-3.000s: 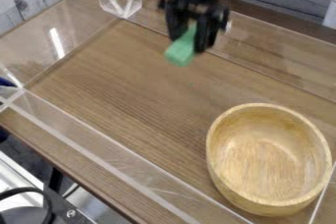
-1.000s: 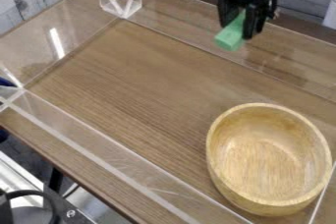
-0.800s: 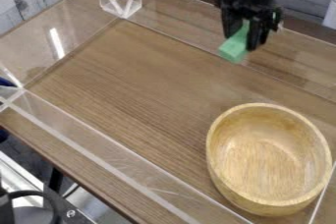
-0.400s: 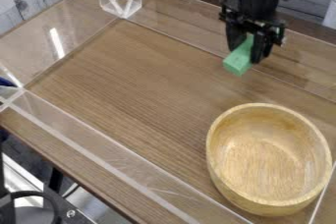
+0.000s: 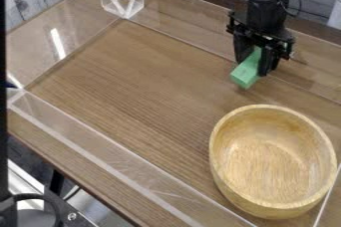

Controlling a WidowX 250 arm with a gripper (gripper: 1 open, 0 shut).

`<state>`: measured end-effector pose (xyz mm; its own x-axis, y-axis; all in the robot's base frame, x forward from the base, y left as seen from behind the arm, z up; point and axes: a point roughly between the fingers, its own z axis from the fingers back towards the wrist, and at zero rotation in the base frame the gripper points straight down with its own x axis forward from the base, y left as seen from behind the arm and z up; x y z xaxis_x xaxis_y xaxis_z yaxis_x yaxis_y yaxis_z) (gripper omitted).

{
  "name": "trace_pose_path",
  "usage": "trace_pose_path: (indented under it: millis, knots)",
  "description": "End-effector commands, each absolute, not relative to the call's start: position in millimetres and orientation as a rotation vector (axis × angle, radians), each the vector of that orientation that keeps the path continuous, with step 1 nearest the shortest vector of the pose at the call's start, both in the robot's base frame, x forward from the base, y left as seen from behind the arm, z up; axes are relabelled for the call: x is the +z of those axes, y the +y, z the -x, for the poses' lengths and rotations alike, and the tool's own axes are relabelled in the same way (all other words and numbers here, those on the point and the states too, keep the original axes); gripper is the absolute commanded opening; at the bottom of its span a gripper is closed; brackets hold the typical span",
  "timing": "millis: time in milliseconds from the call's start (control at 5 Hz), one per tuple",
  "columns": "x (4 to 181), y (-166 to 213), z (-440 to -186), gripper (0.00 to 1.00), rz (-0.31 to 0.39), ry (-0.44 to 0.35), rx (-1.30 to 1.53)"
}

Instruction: Put the green block in the brown bowl

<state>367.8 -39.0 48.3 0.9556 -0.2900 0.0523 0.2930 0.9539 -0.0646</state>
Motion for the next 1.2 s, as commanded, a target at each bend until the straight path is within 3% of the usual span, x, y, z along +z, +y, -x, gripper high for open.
trace_pose_path:
  millis: [0,1000]
  knots:
    - [64.2,-41,-374,0.00,0.061,-0.104,-0.305]
    - [87.2,-39,-375,0.00,0.028,-0.177,-0.297]
